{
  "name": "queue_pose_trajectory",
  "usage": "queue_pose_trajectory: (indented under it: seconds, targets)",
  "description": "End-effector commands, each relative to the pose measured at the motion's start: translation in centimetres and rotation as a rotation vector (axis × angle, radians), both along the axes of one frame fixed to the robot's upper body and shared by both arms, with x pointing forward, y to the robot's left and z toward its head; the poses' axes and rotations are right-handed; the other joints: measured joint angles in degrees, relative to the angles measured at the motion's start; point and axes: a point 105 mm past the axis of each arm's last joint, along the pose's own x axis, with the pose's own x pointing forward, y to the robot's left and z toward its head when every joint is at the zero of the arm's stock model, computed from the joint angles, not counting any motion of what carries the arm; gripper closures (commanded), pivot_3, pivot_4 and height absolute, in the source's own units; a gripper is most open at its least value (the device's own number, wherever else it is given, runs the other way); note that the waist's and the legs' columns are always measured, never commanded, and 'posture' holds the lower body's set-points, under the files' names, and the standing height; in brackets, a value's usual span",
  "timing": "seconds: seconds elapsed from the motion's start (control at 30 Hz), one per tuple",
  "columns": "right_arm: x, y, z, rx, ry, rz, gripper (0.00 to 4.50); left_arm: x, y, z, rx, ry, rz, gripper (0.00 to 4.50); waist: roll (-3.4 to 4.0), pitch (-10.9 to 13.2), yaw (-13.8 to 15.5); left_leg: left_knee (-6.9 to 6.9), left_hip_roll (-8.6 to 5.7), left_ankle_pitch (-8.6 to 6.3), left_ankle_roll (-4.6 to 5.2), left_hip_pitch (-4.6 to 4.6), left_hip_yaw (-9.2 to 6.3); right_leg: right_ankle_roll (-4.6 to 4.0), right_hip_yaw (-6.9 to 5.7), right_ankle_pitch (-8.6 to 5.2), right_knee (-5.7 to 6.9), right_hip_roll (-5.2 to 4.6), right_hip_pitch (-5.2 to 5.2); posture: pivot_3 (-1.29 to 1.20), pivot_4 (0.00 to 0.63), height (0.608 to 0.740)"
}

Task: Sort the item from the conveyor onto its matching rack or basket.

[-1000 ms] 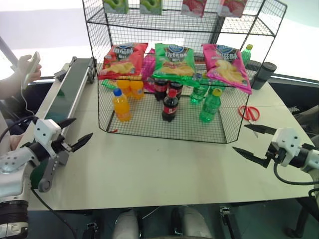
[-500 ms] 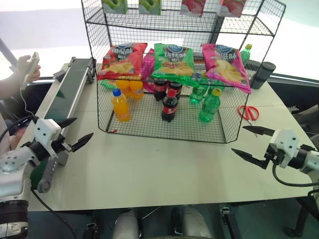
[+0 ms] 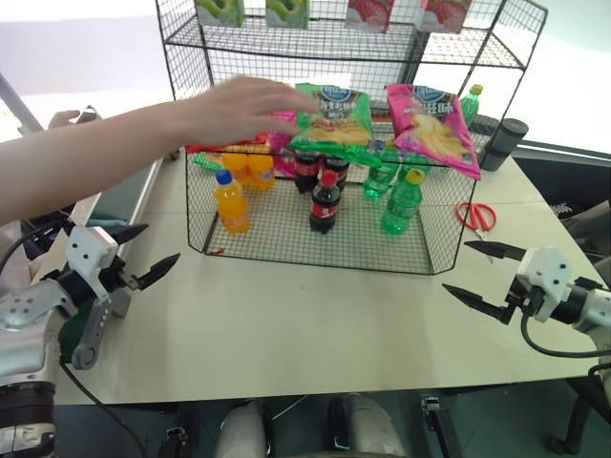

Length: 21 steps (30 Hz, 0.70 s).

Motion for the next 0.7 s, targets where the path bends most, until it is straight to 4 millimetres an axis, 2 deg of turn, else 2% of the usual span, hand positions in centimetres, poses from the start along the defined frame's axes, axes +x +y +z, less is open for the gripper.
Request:
queue_pose_trajectory:
  seconds: [0.03, 0.7]
  targets:
    - [0.01, 0.37, 0.97, -0.004, -0.037, 0.019, 0.05, 0.09, -0.27, 0.77, 0.009, -0.038, -0.015, 0.0, 0.0, 0.0, 0.0, 0.0, 0.0, 0.0, 0.0, 0.0, 0.0, 0.0, 0.0, 0.0, 0.0, 0.0, 0.0, 0.0, 0.15, 0.726]
    - [-0.03, 0.58, 0.82, -0.009, -0.035, 0.025, 0.05, 0.18, -0.43, 0.72, 0.005, -0.037, -0.025, 0.0, 0.0, 0.0, 0.0, 0.0, 0.0, 0.0, 0.0, 0.0, 0.0, 0.0, 0.0, 0.0, 0.0, 0.0, 0.0, 0.0, 0.15, 0.726]
